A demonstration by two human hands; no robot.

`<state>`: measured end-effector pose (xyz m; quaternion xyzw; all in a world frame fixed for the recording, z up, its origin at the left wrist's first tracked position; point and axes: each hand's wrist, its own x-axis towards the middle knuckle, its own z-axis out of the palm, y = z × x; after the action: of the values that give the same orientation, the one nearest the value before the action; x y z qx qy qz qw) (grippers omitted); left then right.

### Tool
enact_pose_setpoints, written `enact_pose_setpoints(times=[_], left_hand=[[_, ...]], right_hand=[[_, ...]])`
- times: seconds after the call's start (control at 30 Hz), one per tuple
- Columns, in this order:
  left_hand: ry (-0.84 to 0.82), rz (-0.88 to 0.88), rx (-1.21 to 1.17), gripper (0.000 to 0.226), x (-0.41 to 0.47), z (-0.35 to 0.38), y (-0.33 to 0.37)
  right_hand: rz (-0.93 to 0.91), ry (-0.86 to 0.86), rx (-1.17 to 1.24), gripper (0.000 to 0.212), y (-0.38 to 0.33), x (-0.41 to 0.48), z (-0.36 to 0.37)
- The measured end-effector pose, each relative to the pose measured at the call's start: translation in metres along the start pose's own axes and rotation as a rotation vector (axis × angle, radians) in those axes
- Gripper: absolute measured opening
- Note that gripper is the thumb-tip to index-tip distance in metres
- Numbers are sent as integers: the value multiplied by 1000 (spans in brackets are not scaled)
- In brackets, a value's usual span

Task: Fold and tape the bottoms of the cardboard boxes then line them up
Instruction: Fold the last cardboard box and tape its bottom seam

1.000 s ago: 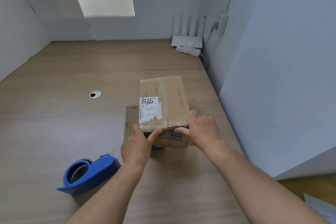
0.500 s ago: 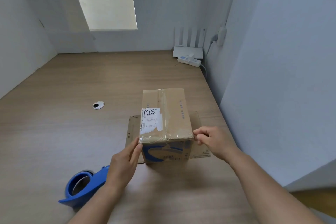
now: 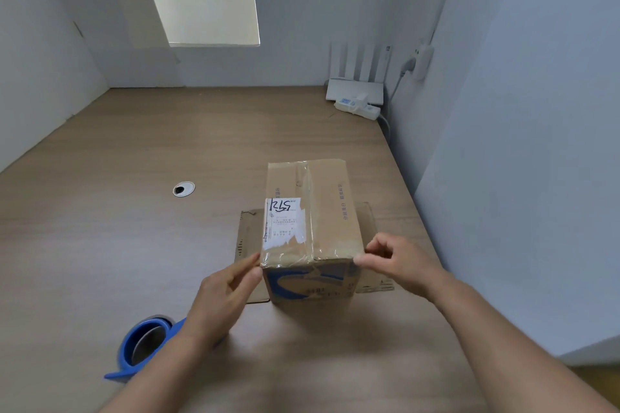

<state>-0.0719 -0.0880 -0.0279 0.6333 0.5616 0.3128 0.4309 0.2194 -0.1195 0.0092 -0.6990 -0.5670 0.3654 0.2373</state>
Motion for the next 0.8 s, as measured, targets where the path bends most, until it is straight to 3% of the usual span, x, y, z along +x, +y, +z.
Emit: enact_pose_setpoints(times=[0.1,0.17,0.27,0.33,0.43,0.53,0.57,0.67,0.7,0.77,0.8], left_hand=[[51,-103,-212,43,33,-5,21],[57,-188,-212,42,60,-1,40],[-17,-265,-136,57,91,11,55],[-74,-304,-102,55,101,18,62],[-70,-293,-71,41,110,22,70],[-15,-204,-135,20,114,15,83],[-6,-143,-194,24,113,12,89],[-64,49,-399,53,111,-2,104],[-90,73,-454,52,108,-7,109],[-124,28,-538,47,95,-14,115],[-132,-32,-554,55,87,-16,115]], right_hand=[[122,49,104,55,-9,26,-7],[206,45,144,70,-18,52,-4],[284,-14,241,74,-27,88,7],[317,-28,204,77,-24,108,13],[307,-35,115,64,-26,121,12],[162,13,110,37,-39,114,-10],[100,34,163,36,-43,109,-18],[-104,88,340,63,-58,84,-38],[-135,119,391,64,-61,77,-43],[-107,218,527,48,-61,63,-49],[-45,254,586,35,-59,56,-50]])
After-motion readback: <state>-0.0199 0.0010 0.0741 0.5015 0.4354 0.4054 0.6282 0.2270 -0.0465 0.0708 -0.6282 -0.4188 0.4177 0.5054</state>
